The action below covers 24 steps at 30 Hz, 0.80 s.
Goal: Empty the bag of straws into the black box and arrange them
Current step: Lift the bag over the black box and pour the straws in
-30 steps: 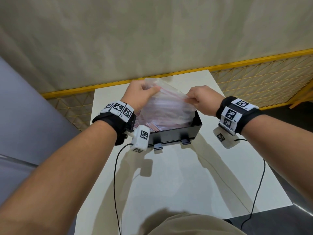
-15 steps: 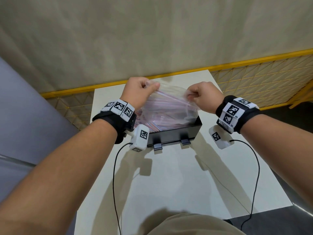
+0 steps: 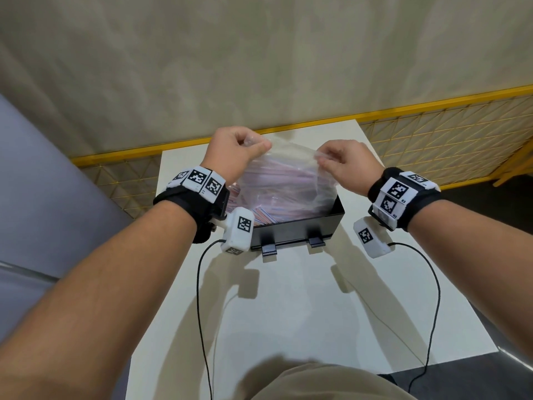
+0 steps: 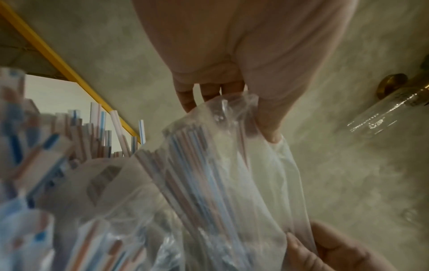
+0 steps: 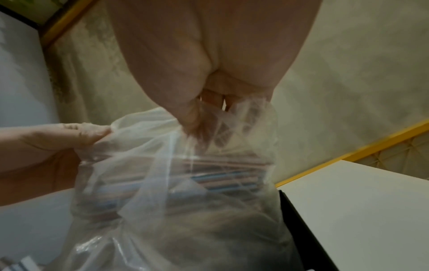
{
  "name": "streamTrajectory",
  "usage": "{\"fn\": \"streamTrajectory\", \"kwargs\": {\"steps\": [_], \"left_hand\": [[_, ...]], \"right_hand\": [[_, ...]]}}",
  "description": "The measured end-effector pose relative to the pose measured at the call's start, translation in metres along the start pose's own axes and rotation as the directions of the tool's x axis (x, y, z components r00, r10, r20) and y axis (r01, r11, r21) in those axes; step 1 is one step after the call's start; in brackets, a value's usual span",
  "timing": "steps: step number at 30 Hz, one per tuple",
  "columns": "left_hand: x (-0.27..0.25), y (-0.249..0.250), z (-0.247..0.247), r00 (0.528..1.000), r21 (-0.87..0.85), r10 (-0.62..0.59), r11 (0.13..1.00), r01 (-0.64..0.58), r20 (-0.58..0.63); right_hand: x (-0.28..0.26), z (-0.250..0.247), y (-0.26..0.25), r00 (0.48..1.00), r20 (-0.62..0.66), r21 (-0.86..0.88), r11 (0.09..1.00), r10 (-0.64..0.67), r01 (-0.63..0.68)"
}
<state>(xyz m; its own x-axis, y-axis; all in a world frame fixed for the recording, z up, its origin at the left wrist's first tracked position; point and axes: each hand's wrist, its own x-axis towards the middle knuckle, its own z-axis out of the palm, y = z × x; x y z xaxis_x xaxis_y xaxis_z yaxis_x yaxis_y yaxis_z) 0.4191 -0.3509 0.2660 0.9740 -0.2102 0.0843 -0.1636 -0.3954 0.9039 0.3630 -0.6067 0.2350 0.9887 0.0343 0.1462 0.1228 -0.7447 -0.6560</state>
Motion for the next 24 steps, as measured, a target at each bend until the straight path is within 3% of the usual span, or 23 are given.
{"fn": "streamTrajectory", "kwargs": {"steps": [2, 4, 7, 11, 14, 17, 19, 22, 24], "left_hand": [[-0.0015, 0.0018, -0.0007, 0.999, -0.047, 0.005, 0.999, -0.007, -0.036], [-0.0050, 0.0038, -0.0011, 0.999, -0.079, -0.007, 0.997, 0.003, -0.053], [-0.0070, 0.0062, -0.0007, 0.999, -0.084, -0.031, 0.996, 0.033, 0.028], [-0.0036, 0.0042, -0.0071, 0.975, 0.156, -0.124, 0.983, 0.096, 0.184], [-0.0007, 0.0002, -0.0077, 0.985, 0.235, -0.071, 0.971, 0.032, 0.157], [-0.0013, -0.0001, -0.0046, 0.997, 0.191, -0.037, 0.981, 0.024, 0.066], [-0.0025, 0.0023, -0.0023, 0.996, 0.131, -0.058, 0.990, 0.049, 0.067], [-0.0078, 0.0076, -0.0015, 0.971, 0.162, -0.111, 0.984, 0.078, 0.210], [-0.0047, 0.0030, -0.0009, 0.962, 0.229, -0.123, 0.971, 0.067, 0.242]], "right_hand": [[-0.0027, -0.0014, 0.0012, 0.997, 0.080, 0.016, 1.000, 0.009, -0.010], [-0.0044, 0.0010, 0.0020, 0.990, 0.139, -0.074, 0.997, 0.006, 0.004], [-0.0018, 0.0026, 0.0017, 0.992, 0.129, -0.174, 0.985, 0.015, 0.007], [0.0001, 0.0003, 0.0031, 0.994, 0.074, -0.125, 0.990, 0.080, -0.070], [-0.0021, 0.0012, 0.0015, 0.990, 0.097, -0.122, 0.989, 0.099, -0.087], [-0.0059, 0.0002, 0.0004, 0.974, 0.219, -0.155, 0.987, 0.064, -0.030], [-0.0055, -0.0001, 0.0022, 0.972, 0.225, -0.187, 0.982, 0.072, -0.030], [-0.0038, -0.0002, 0.0055, 0.983, 0.161, -0.187, 0.981, 0.085, -0.054], [-0.0040, 0.0005, 0.0042, 0.985, 0.139, -0.193, 0.978, 0.105, -0.077]]}}
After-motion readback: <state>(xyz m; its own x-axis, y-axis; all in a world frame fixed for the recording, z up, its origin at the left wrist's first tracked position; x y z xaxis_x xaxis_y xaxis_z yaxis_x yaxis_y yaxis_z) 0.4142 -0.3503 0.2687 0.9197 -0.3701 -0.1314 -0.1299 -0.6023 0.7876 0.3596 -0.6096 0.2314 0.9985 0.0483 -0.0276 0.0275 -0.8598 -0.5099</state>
